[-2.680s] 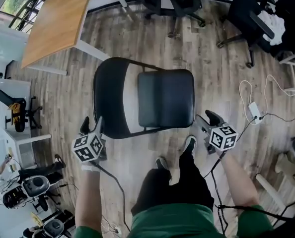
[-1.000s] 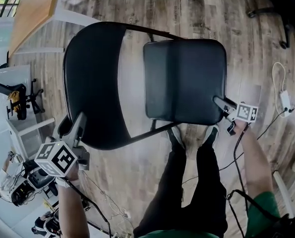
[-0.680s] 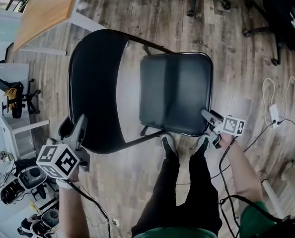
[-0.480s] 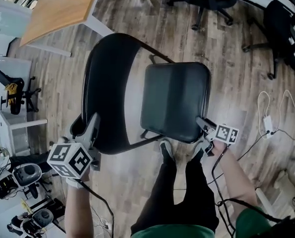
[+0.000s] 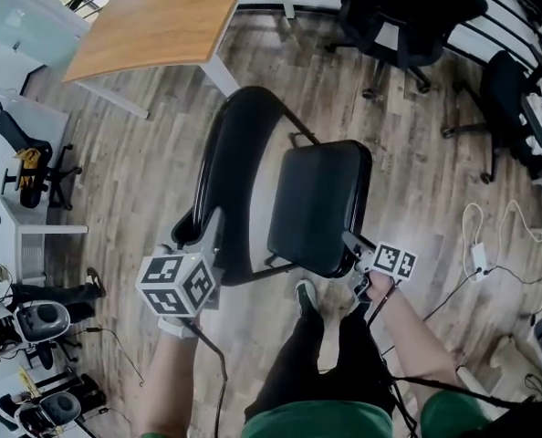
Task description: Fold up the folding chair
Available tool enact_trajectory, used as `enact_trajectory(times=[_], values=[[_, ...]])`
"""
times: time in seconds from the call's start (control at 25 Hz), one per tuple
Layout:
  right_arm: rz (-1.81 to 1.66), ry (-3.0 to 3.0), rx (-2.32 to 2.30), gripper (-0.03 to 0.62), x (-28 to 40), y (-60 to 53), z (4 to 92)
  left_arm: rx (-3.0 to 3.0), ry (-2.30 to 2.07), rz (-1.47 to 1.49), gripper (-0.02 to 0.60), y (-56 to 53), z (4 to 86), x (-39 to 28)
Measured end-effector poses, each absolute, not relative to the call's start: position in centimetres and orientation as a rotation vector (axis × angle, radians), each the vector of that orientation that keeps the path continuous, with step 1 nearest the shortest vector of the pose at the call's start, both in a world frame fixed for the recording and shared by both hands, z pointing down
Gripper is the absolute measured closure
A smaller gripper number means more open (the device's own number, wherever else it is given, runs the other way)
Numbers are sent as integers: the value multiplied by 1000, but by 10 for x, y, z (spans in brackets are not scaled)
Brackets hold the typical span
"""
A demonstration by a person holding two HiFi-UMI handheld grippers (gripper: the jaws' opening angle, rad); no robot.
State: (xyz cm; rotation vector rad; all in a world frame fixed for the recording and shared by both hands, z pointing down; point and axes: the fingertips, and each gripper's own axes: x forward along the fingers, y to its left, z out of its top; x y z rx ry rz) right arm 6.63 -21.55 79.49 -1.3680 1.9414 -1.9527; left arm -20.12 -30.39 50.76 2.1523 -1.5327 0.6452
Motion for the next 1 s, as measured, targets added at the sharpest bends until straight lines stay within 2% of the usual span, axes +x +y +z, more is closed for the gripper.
enact_trajectory(times=[0.64, 1.0], values=[[-1971, 1959, -1532, 375, -52, -242, 719, 2212, -1551, 618, 431, -295, 467, -206], [-1982, 1995, -1551, 356, -109, -257, 690, 2260, -1547, 628, 431, -283, 452, -179]])
